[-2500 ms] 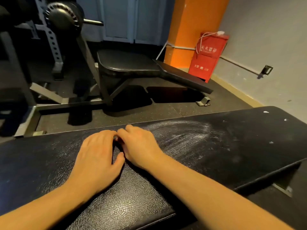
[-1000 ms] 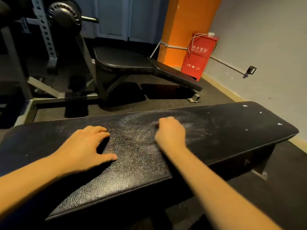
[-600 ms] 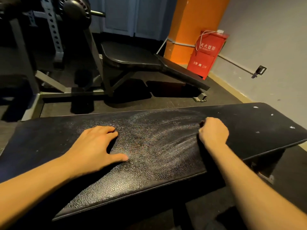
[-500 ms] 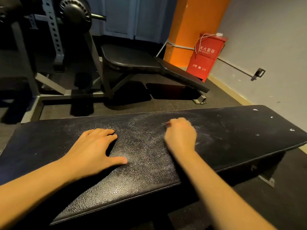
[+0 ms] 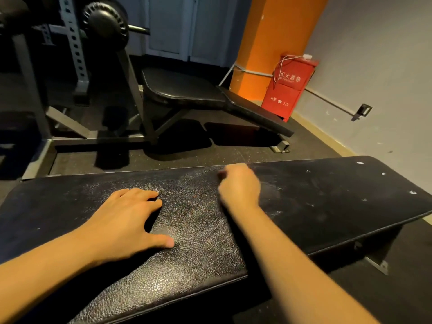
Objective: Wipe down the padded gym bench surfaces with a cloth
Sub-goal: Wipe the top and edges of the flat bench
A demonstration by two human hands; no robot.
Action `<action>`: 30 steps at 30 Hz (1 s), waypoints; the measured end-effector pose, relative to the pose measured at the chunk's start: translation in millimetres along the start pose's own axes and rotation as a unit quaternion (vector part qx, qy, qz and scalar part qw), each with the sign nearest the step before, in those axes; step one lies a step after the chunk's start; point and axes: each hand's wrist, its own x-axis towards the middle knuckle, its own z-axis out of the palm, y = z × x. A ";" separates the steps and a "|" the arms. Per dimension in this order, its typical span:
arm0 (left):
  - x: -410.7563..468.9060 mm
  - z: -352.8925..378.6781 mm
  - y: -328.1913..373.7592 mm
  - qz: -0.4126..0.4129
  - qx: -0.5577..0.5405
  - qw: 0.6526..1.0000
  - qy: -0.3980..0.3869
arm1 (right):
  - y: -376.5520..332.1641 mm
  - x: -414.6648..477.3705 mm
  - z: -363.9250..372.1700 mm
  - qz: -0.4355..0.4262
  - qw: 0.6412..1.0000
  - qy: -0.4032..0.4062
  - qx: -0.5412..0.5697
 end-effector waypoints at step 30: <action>2.9 12.5 -10.1 0.007 -0.047 0.998 0.028 | 138.7 -10.2 -50.5 0.034 0.990 -0.019 0.134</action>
